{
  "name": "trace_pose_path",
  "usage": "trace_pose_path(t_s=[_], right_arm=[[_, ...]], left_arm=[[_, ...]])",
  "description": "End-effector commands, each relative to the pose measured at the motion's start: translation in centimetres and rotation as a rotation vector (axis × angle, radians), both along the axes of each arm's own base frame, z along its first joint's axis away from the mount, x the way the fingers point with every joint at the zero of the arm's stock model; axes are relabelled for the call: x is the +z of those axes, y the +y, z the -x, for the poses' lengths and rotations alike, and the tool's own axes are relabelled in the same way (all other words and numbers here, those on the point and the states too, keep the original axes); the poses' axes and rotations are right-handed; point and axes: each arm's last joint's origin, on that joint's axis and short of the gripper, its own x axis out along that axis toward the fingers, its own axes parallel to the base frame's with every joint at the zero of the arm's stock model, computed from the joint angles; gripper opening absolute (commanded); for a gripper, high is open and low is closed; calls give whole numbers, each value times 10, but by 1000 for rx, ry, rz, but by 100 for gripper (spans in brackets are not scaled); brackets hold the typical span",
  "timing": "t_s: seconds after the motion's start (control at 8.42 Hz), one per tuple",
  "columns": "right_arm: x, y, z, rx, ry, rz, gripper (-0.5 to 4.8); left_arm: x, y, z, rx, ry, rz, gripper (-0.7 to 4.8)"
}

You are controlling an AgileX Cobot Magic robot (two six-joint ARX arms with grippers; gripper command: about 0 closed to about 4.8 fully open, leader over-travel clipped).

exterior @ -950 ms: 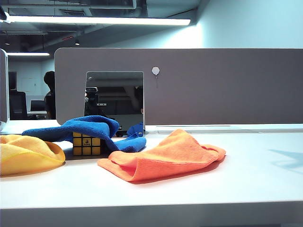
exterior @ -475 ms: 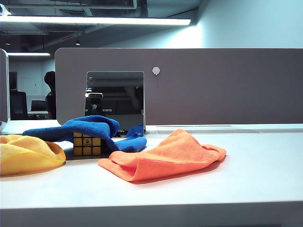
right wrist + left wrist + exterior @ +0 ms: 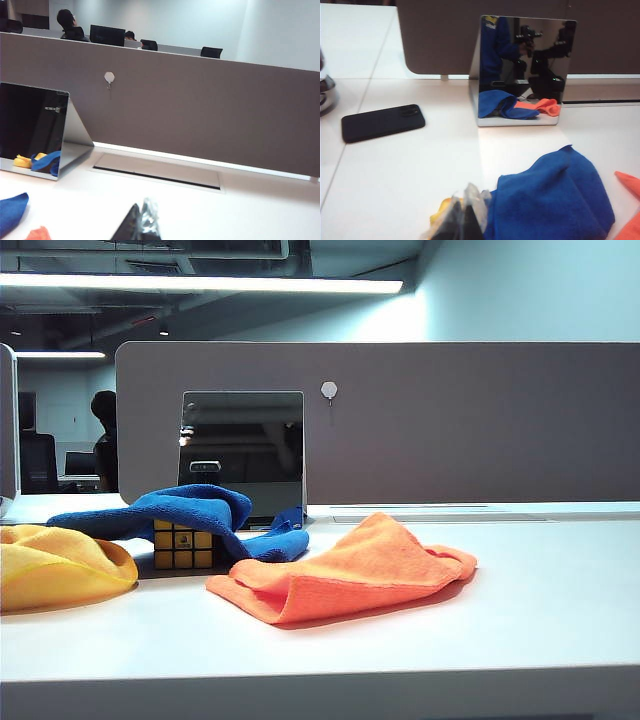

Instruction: Pick up a rag that is the same color as the top surface of the Rubik's Cube and cover the cube with it.

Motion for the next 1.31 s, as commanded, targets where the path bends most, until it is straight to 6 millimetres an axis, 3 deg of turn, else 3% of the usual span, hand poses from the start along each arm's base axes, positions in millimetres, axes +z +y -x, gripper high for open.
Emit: trace_pose_path(t_s=[0.12,0.36,0.48,0.59,0.95,1.31], right_arm=[[-17,-3,5,-34,0,-3,-5],[-51,-3,7,-31,44,-6,-5],[-63,-5,8,-57,38,-103,-5],[-66,-6,10,-93,15,-192,-5],[-69,-8,16,-148,-53,-219,-5],[-77,-9,16,-162,-48,-254,-5]], left_arm=[[-7,0,16,48,-27,8,-5],[-20,-2,40,53,-56,7,-5],[-29,-3,54,84,-60,1,-5],[-39,-3,58,83,-39,2,-5],[-57,-4,70,84,-56,1,-5],[-58,-5,85,110,-131,-5,-5]])
